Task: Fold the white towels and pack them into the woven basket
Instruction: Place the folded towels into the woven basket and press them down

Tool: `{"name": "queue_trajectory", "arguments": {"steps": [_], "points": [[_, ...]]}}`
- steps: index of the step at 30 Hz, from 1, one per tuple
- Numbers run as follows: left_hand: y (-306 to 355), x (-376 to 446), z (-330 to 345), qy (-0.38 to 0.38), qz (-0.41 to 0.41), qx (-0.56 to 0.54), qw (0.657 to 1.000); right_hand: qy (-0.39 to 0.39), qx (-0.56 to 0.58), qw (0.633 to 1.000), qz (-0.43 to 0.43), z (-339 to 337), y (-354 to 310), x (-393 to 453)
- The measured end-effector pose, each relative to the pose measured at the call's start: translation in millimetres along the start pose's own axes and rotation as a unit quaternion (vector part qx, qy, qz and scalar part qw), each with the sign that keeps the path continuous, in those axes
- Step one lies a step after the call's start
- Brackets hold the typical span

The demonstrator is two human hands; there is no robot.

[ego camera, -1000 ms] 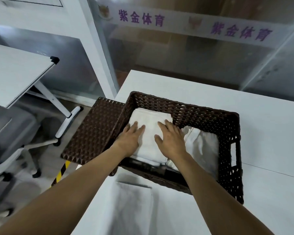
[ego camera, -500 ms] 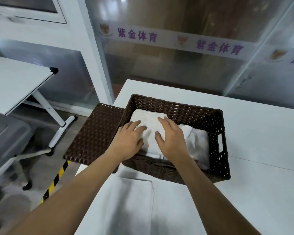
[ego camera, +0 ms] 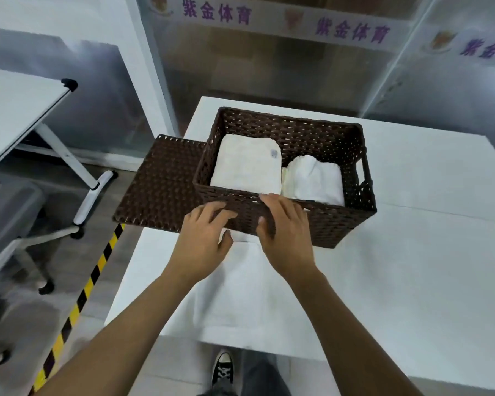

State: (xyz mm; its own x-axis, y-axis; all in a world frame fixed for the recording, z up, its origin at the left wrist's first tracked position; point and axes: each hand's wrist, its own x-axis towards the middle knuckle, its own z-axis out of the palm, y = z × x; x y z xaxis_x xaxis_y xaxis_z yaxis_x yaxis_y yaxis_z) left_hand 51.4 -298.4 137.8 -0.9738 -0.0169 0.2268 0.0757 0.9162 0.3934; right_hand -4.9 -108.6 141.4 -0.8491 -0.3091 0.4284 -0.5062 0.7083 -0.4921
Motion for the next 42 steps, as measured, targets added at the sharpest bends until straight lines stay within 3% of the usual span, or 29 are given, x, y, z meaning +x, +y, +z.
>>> {"name": "queue_trajectory", "arguments": {"steps": [5, 9, 17, 19, 22, 26, 34, 36, 40, 41, 42], "points": [[-12, -52, 31, -0.058, -0.044, 0.000, 0.997, -0.022, -0.005, 0.999, 0.027, 23, 3, -63], [-28, -97, 63, -0.127, -0.104, -0.026, 0.986, -0.116, -0.009, 0.988, 0.106, 47, 14, -111], [-39, -136, 114, -0.208, -0.263, -0.116, 0.935, -0.234, 0.061, 0.915, 0.322, 94, 34, -153], [-39, -142, 123, -0.198, -0.314, -0.167, 0.913, -0.241, 0.078, 0.893, 0.371, 105, 35, -160], [-39, -137, 129, -0.152, -0.440, -0.241, 0.851, -0.246, 0.104, 0.868, 0.419, 116, 35, -163], [-46, -129, 130, -0.132, -0.520, -0.322, 0.780, -0.233, 0.160, 0.825, 0.489, 118, 43, -159], [-20, -114, 85, -0.095, -0.478, -0.486, 0.725, -0.269, 0.218, 0.752, 0.561, 100, 39, -148], [-9, -112, 66, -0.090, -0.446, -0.518, 0.724, -0.297, 0.299, 0.713, 0.560, 92, 32, -148], [8, -106, 22, -0.087, -0.389, -0.546, 0.737, -0.261, 0.558, 0.547, 0.567, 66, 15, -141], [10, -104, 11, -0.085, -0.379, -0.549, 0.740, -0.252, 0.595, 0.519, 0.560, 59, 13, -137], [12, -101, 1, -0.080, -0.372, -0.551, 0.743, -0.253, 0.605, 0.513, 0.554, 49, 9, -131]]}}
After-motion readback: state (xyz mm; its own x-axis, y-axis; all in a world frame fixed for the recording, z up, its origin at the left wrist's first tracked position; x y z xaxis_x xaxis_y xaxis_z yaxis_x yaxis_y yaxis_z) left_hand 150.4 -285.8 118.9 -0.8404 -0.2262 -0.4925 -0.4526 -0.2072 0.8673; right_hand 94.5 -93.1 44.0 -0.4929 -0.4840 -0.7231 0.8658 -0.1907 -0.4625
